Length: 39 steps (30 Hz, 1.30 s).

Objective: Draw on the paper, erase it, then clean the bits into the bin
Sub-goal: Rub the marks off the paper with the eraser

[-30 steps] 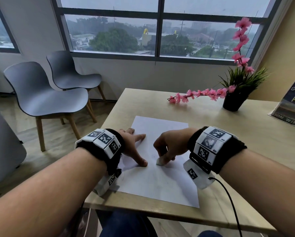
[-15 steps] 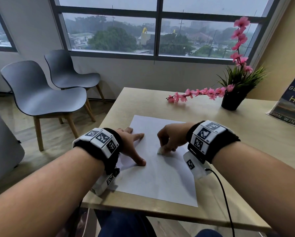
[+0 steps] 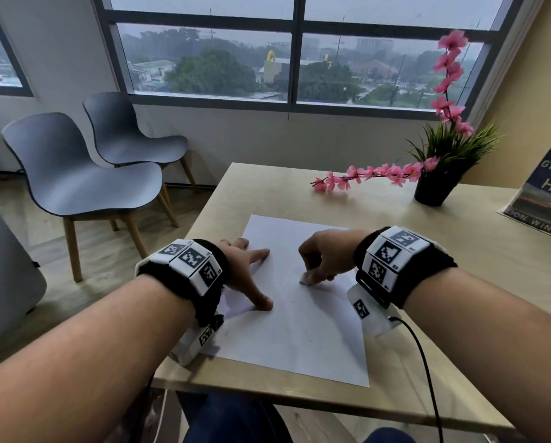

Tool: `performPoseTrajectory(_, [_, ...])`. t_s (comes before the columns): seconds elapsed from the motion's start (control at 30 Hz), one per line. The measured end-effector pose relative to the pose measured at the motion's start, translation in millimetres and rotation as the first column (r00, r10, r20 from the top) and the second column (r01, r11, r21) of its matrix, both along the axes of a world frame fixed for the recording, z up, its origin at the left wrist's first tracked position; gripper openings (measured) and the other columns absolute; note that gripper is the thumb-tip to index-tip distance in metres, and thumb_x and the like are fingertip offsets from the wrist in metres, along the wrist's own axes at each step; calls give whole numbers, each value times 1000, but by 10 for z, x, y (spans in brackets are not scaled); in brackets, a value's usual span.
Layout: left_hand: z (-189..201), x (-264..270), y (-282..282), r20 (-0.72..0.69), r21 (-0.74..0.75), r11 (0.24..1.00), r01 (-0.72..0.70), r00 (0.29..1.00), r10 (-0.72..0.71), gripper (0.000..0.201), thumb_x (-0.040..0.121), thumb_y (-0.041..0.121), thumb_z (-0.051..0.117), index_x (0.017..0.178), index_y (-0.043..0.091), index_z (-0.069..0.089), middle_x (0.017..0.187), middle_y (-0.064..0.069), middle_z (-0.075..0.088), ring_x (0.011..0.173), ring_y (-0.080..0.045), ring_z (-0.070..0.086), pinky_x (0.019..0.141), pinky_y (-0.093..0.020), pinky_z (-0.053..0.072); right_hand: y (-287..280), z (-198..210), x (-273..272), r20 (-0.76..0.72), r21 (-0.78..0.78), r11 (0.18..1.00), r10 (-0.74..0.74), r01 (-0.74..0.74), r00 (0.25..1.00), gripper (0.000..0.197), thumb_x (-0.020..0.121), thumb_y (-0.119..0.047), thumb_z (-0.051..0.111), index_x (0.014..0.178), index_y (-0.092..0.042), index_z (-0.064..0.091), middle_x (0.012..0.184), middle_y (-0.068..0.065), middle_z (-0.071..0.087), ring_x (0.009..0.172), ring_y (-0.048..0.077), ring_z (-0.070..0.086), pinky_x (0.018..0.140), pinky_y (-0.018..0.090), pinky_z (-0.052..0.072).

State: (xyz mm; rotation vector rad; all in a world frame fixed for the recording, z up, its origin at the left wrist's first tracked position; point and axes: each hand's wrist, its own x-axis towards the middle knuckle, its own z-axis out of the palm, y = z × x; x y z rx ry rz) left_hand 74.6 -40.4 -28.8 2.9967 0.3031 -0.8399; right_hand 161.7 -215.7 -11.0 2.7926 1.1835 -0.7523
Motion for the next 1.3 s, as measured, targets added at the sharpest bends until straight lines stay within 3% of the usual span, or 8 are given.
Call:
performPoseTrajectory(0.13, [-5, 11, 6, -9, 2, 1000, -3, 1000, 3, 118, 54, 81, 65, 146, 50, -4, 160, 3, -9, 147, -29, 1, 116, -53, 16, -79, 2, -85, -100, -44, 998, 49, -53, 994, 29, 78, -49, 75, 83, -23, 63, 82, -5, 73, 70, 7, 63, 70, 24, 48])
performPoseTrajectory(0.33, [-1, 9, 1, -7, 10, 1000, -3, 1000, 3, 118, 55, 81, 64, 146, 50, -3, 160, 3, -8, 147, -29, 3, 117, -51, 16, -40, 17, -38, 36, -35, 999, 5, -4, 999, 27, 82, -47, 71, 83, -23, 59, 76, -7, 69, 69, 10, 61, 61, 24, 44])
performPoseTrajectory(0.5, [0, 14, -1, -7, 6, 1000, -1, 1000, 2, 117, 56, 80, 65, 146, 49, -4, 160, 3, -8, 147, -29, 2, 117, -50, 15, -168, 11, -154, -116, -65, 997, 41, -48, 992, 27, 78, -47, 75, 84, -24, 64, 82, -6, 72, 72, 8, 64, 66, 22, 47])
performPoseTrajectory(0.73, [-18, -3, 3, 7, 5, 1000, -4, 1000, 4, 117, 56, 80, 65, 146, 49, -3, 160, 3, -7, 147, -28, 2, 118, -48, 15, -127, -12, 19, 15, -26, 999, -45, 45, 999, 26, 82, -45, 72, 81, -23, 58, 77, -5, 70, 66, 10, 62, 64, 24, 46])
performPoseTrajectory(0.9, [-14, 0, 4, 8, 4, 1000, -5, 1000, 5, 117, 56, 80, 65, 146, 50, -3, 160, 3, -7, 147, -27, 2, 118, -48, 15, -175, 16, -70, -123, -68, 997, 17, -26, 992, 23, 78, -42, 76, 82, -23, 62, 80, -6, 71, 68, 8, 63, 68, 23, 48])
performPoseTrajectory(1.1, [-18, -12, 5, 17, 5, 1000, -1, 1000, 1, 116, 56, 80, 65, 146, 50, -2, 160, 3, -6, 147, -27, 3, 118, -47, 15, -124, 22, 72, 49, -44, 997, -61, 63, 997, 25, 83, -43, 72, 84, -21, 60, 78, -4, 70, 68, 12, 61, 66, 26, 48])
performPoseTrajectory(1.23, [-18, -5, 2, 19, 7, 1000, 3, 1000, -3, 116, 56, 80, 65, 146, 49, -2, 160, 3, -6, 147, -26, 2, 118, -46, 15, -167, 17, -4, -39, -74, 997, 1, -4, 999, 27, 80, -45, 74, 82, -21, 62, 82, -3, 73, 70, 10, 63, 72, 27, 50])
performPoseTrajectory(1.3, [-15, -2, 3, 15, 6, 1000, 4, 1000, -4, 116, 56, 80, 65, 146, 49, -2, 160, 3, -6, 147, -26, 2, 118, -47, 15, -205, 45, -15, -65, -81, 997, 1, -6, 998, 27, 79, -45, 74, 88, -22, 64, 82, -5, 71, 71, 9, 62, 68, 23, 47])
